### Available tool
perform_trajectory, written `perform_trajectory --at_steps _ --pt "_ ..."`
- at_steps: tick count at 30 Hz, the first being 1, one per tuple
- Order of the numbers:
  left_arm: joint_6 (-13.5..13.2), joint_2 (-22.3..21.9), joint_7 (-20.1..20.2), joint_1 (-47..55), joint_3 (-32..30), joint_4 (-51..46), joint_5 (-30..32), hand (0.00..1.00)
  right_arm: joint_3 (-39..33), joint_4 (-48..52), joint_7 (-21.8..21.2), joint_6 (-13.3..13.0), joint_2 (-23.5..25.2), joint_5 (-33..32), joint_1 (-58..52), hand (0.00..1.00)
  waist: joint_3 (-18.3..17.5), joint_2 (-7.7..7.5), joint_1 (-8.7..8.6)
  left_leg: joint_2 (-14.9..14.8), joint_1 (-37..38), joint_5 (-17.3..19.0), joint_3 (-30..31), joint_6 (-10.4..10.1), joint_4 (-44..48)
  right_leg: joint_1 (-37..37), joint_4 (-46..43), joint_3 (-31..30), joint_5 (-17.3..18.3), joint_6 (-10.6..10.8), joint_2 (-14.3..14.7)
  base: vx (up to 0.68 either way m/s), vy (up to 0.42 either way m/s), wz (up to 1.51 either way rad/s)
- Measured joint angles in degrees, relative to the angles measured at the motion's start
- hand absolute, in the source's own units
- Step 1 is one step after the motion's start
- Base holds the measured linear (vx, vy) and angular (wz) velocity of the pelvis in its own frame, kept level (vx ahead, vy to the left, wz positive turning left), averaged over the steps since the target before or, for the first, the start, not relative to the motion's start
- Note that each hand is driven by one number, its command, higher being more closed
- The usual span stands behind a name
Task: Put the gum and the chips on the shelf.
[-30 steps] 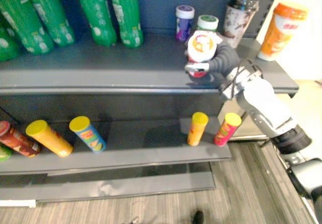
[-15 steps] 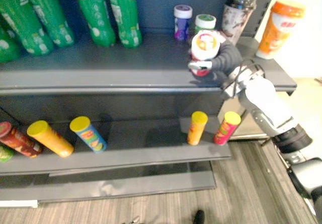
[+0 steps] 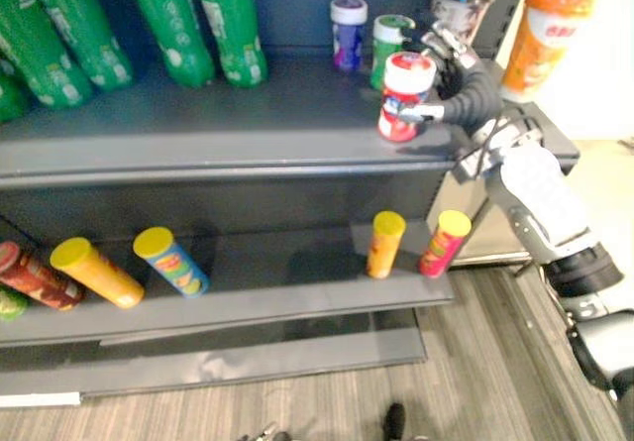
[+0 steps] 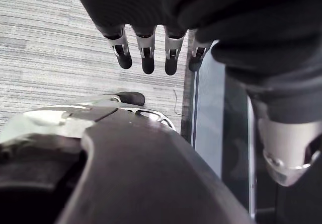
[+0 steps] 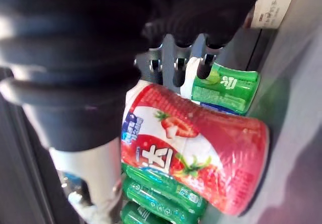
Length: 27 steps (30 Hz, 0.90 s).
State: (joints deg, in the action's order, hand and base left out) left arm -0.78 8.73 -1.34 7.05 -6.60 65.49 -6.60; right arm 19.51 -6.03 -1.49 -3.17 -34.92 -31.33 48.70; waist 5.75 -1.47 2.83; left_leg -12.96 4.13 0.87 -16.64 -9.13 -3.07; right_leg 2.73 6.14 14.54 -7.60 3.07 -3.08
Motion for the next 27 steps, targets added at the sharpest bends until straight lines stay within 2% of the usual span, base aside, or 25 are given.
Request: perform_trajectory --at_steps 8,18,24,27 --pt "0.0 0.0 0.0 0.0 0.0 0.0 0.0 0.0 -0.2 -3.4 0.1 0.4 0.2 0.0 -0.4 0.0 0.1 0.21 -0.47 0.0 0.0 -0.2 -0.1 -0.1 -0.1 0.1 0.0 -0.2 -0.3 -0.1 0.0 0.0 0.0 0.0" --pt "-0.3 -0.2 -0.1 0.0 -0.5 -0.1 0.0 0.0 -1.3 -3.4 3.5 0.1 1.4 0.0 -0.4 0.0 0.2 0.34 -0.49 0.0 0.3 -0.8 -0.1 0.0 -0.8 0.2 0.0 -0.1 -0.4 -0.1 0.1 0.01 0.005 0.0" --pt "-0.3 -0.3 -0.2 0.0 -0.6 -0.6 0.0 0.0 -5.3 -0.9 4.6 0.0 3.9 -0.1 -0.4 0.0 0.3 0.4 -0.53 0.0 0.9 -0.9 -0.6 -0.1 -0.9 0.1 0.0 -0.6 -0.6 -0.4 0.3 0.03 0.01 -0.03" --pt "-0.3 -0.3 -0.4 0.0 -0.7 -0.7 0.0 0.0 -8.3 3.0 4.6 -1.2 4.0 -0.1 -0.3 0.0 0.3 0.37 -0.47 0.0 1.1 -1.0 -0.6 -0.3 -0.9 0.0 0.0 -0.6 -0.6 -0.5 0.3 0.0 0.0 0.0"
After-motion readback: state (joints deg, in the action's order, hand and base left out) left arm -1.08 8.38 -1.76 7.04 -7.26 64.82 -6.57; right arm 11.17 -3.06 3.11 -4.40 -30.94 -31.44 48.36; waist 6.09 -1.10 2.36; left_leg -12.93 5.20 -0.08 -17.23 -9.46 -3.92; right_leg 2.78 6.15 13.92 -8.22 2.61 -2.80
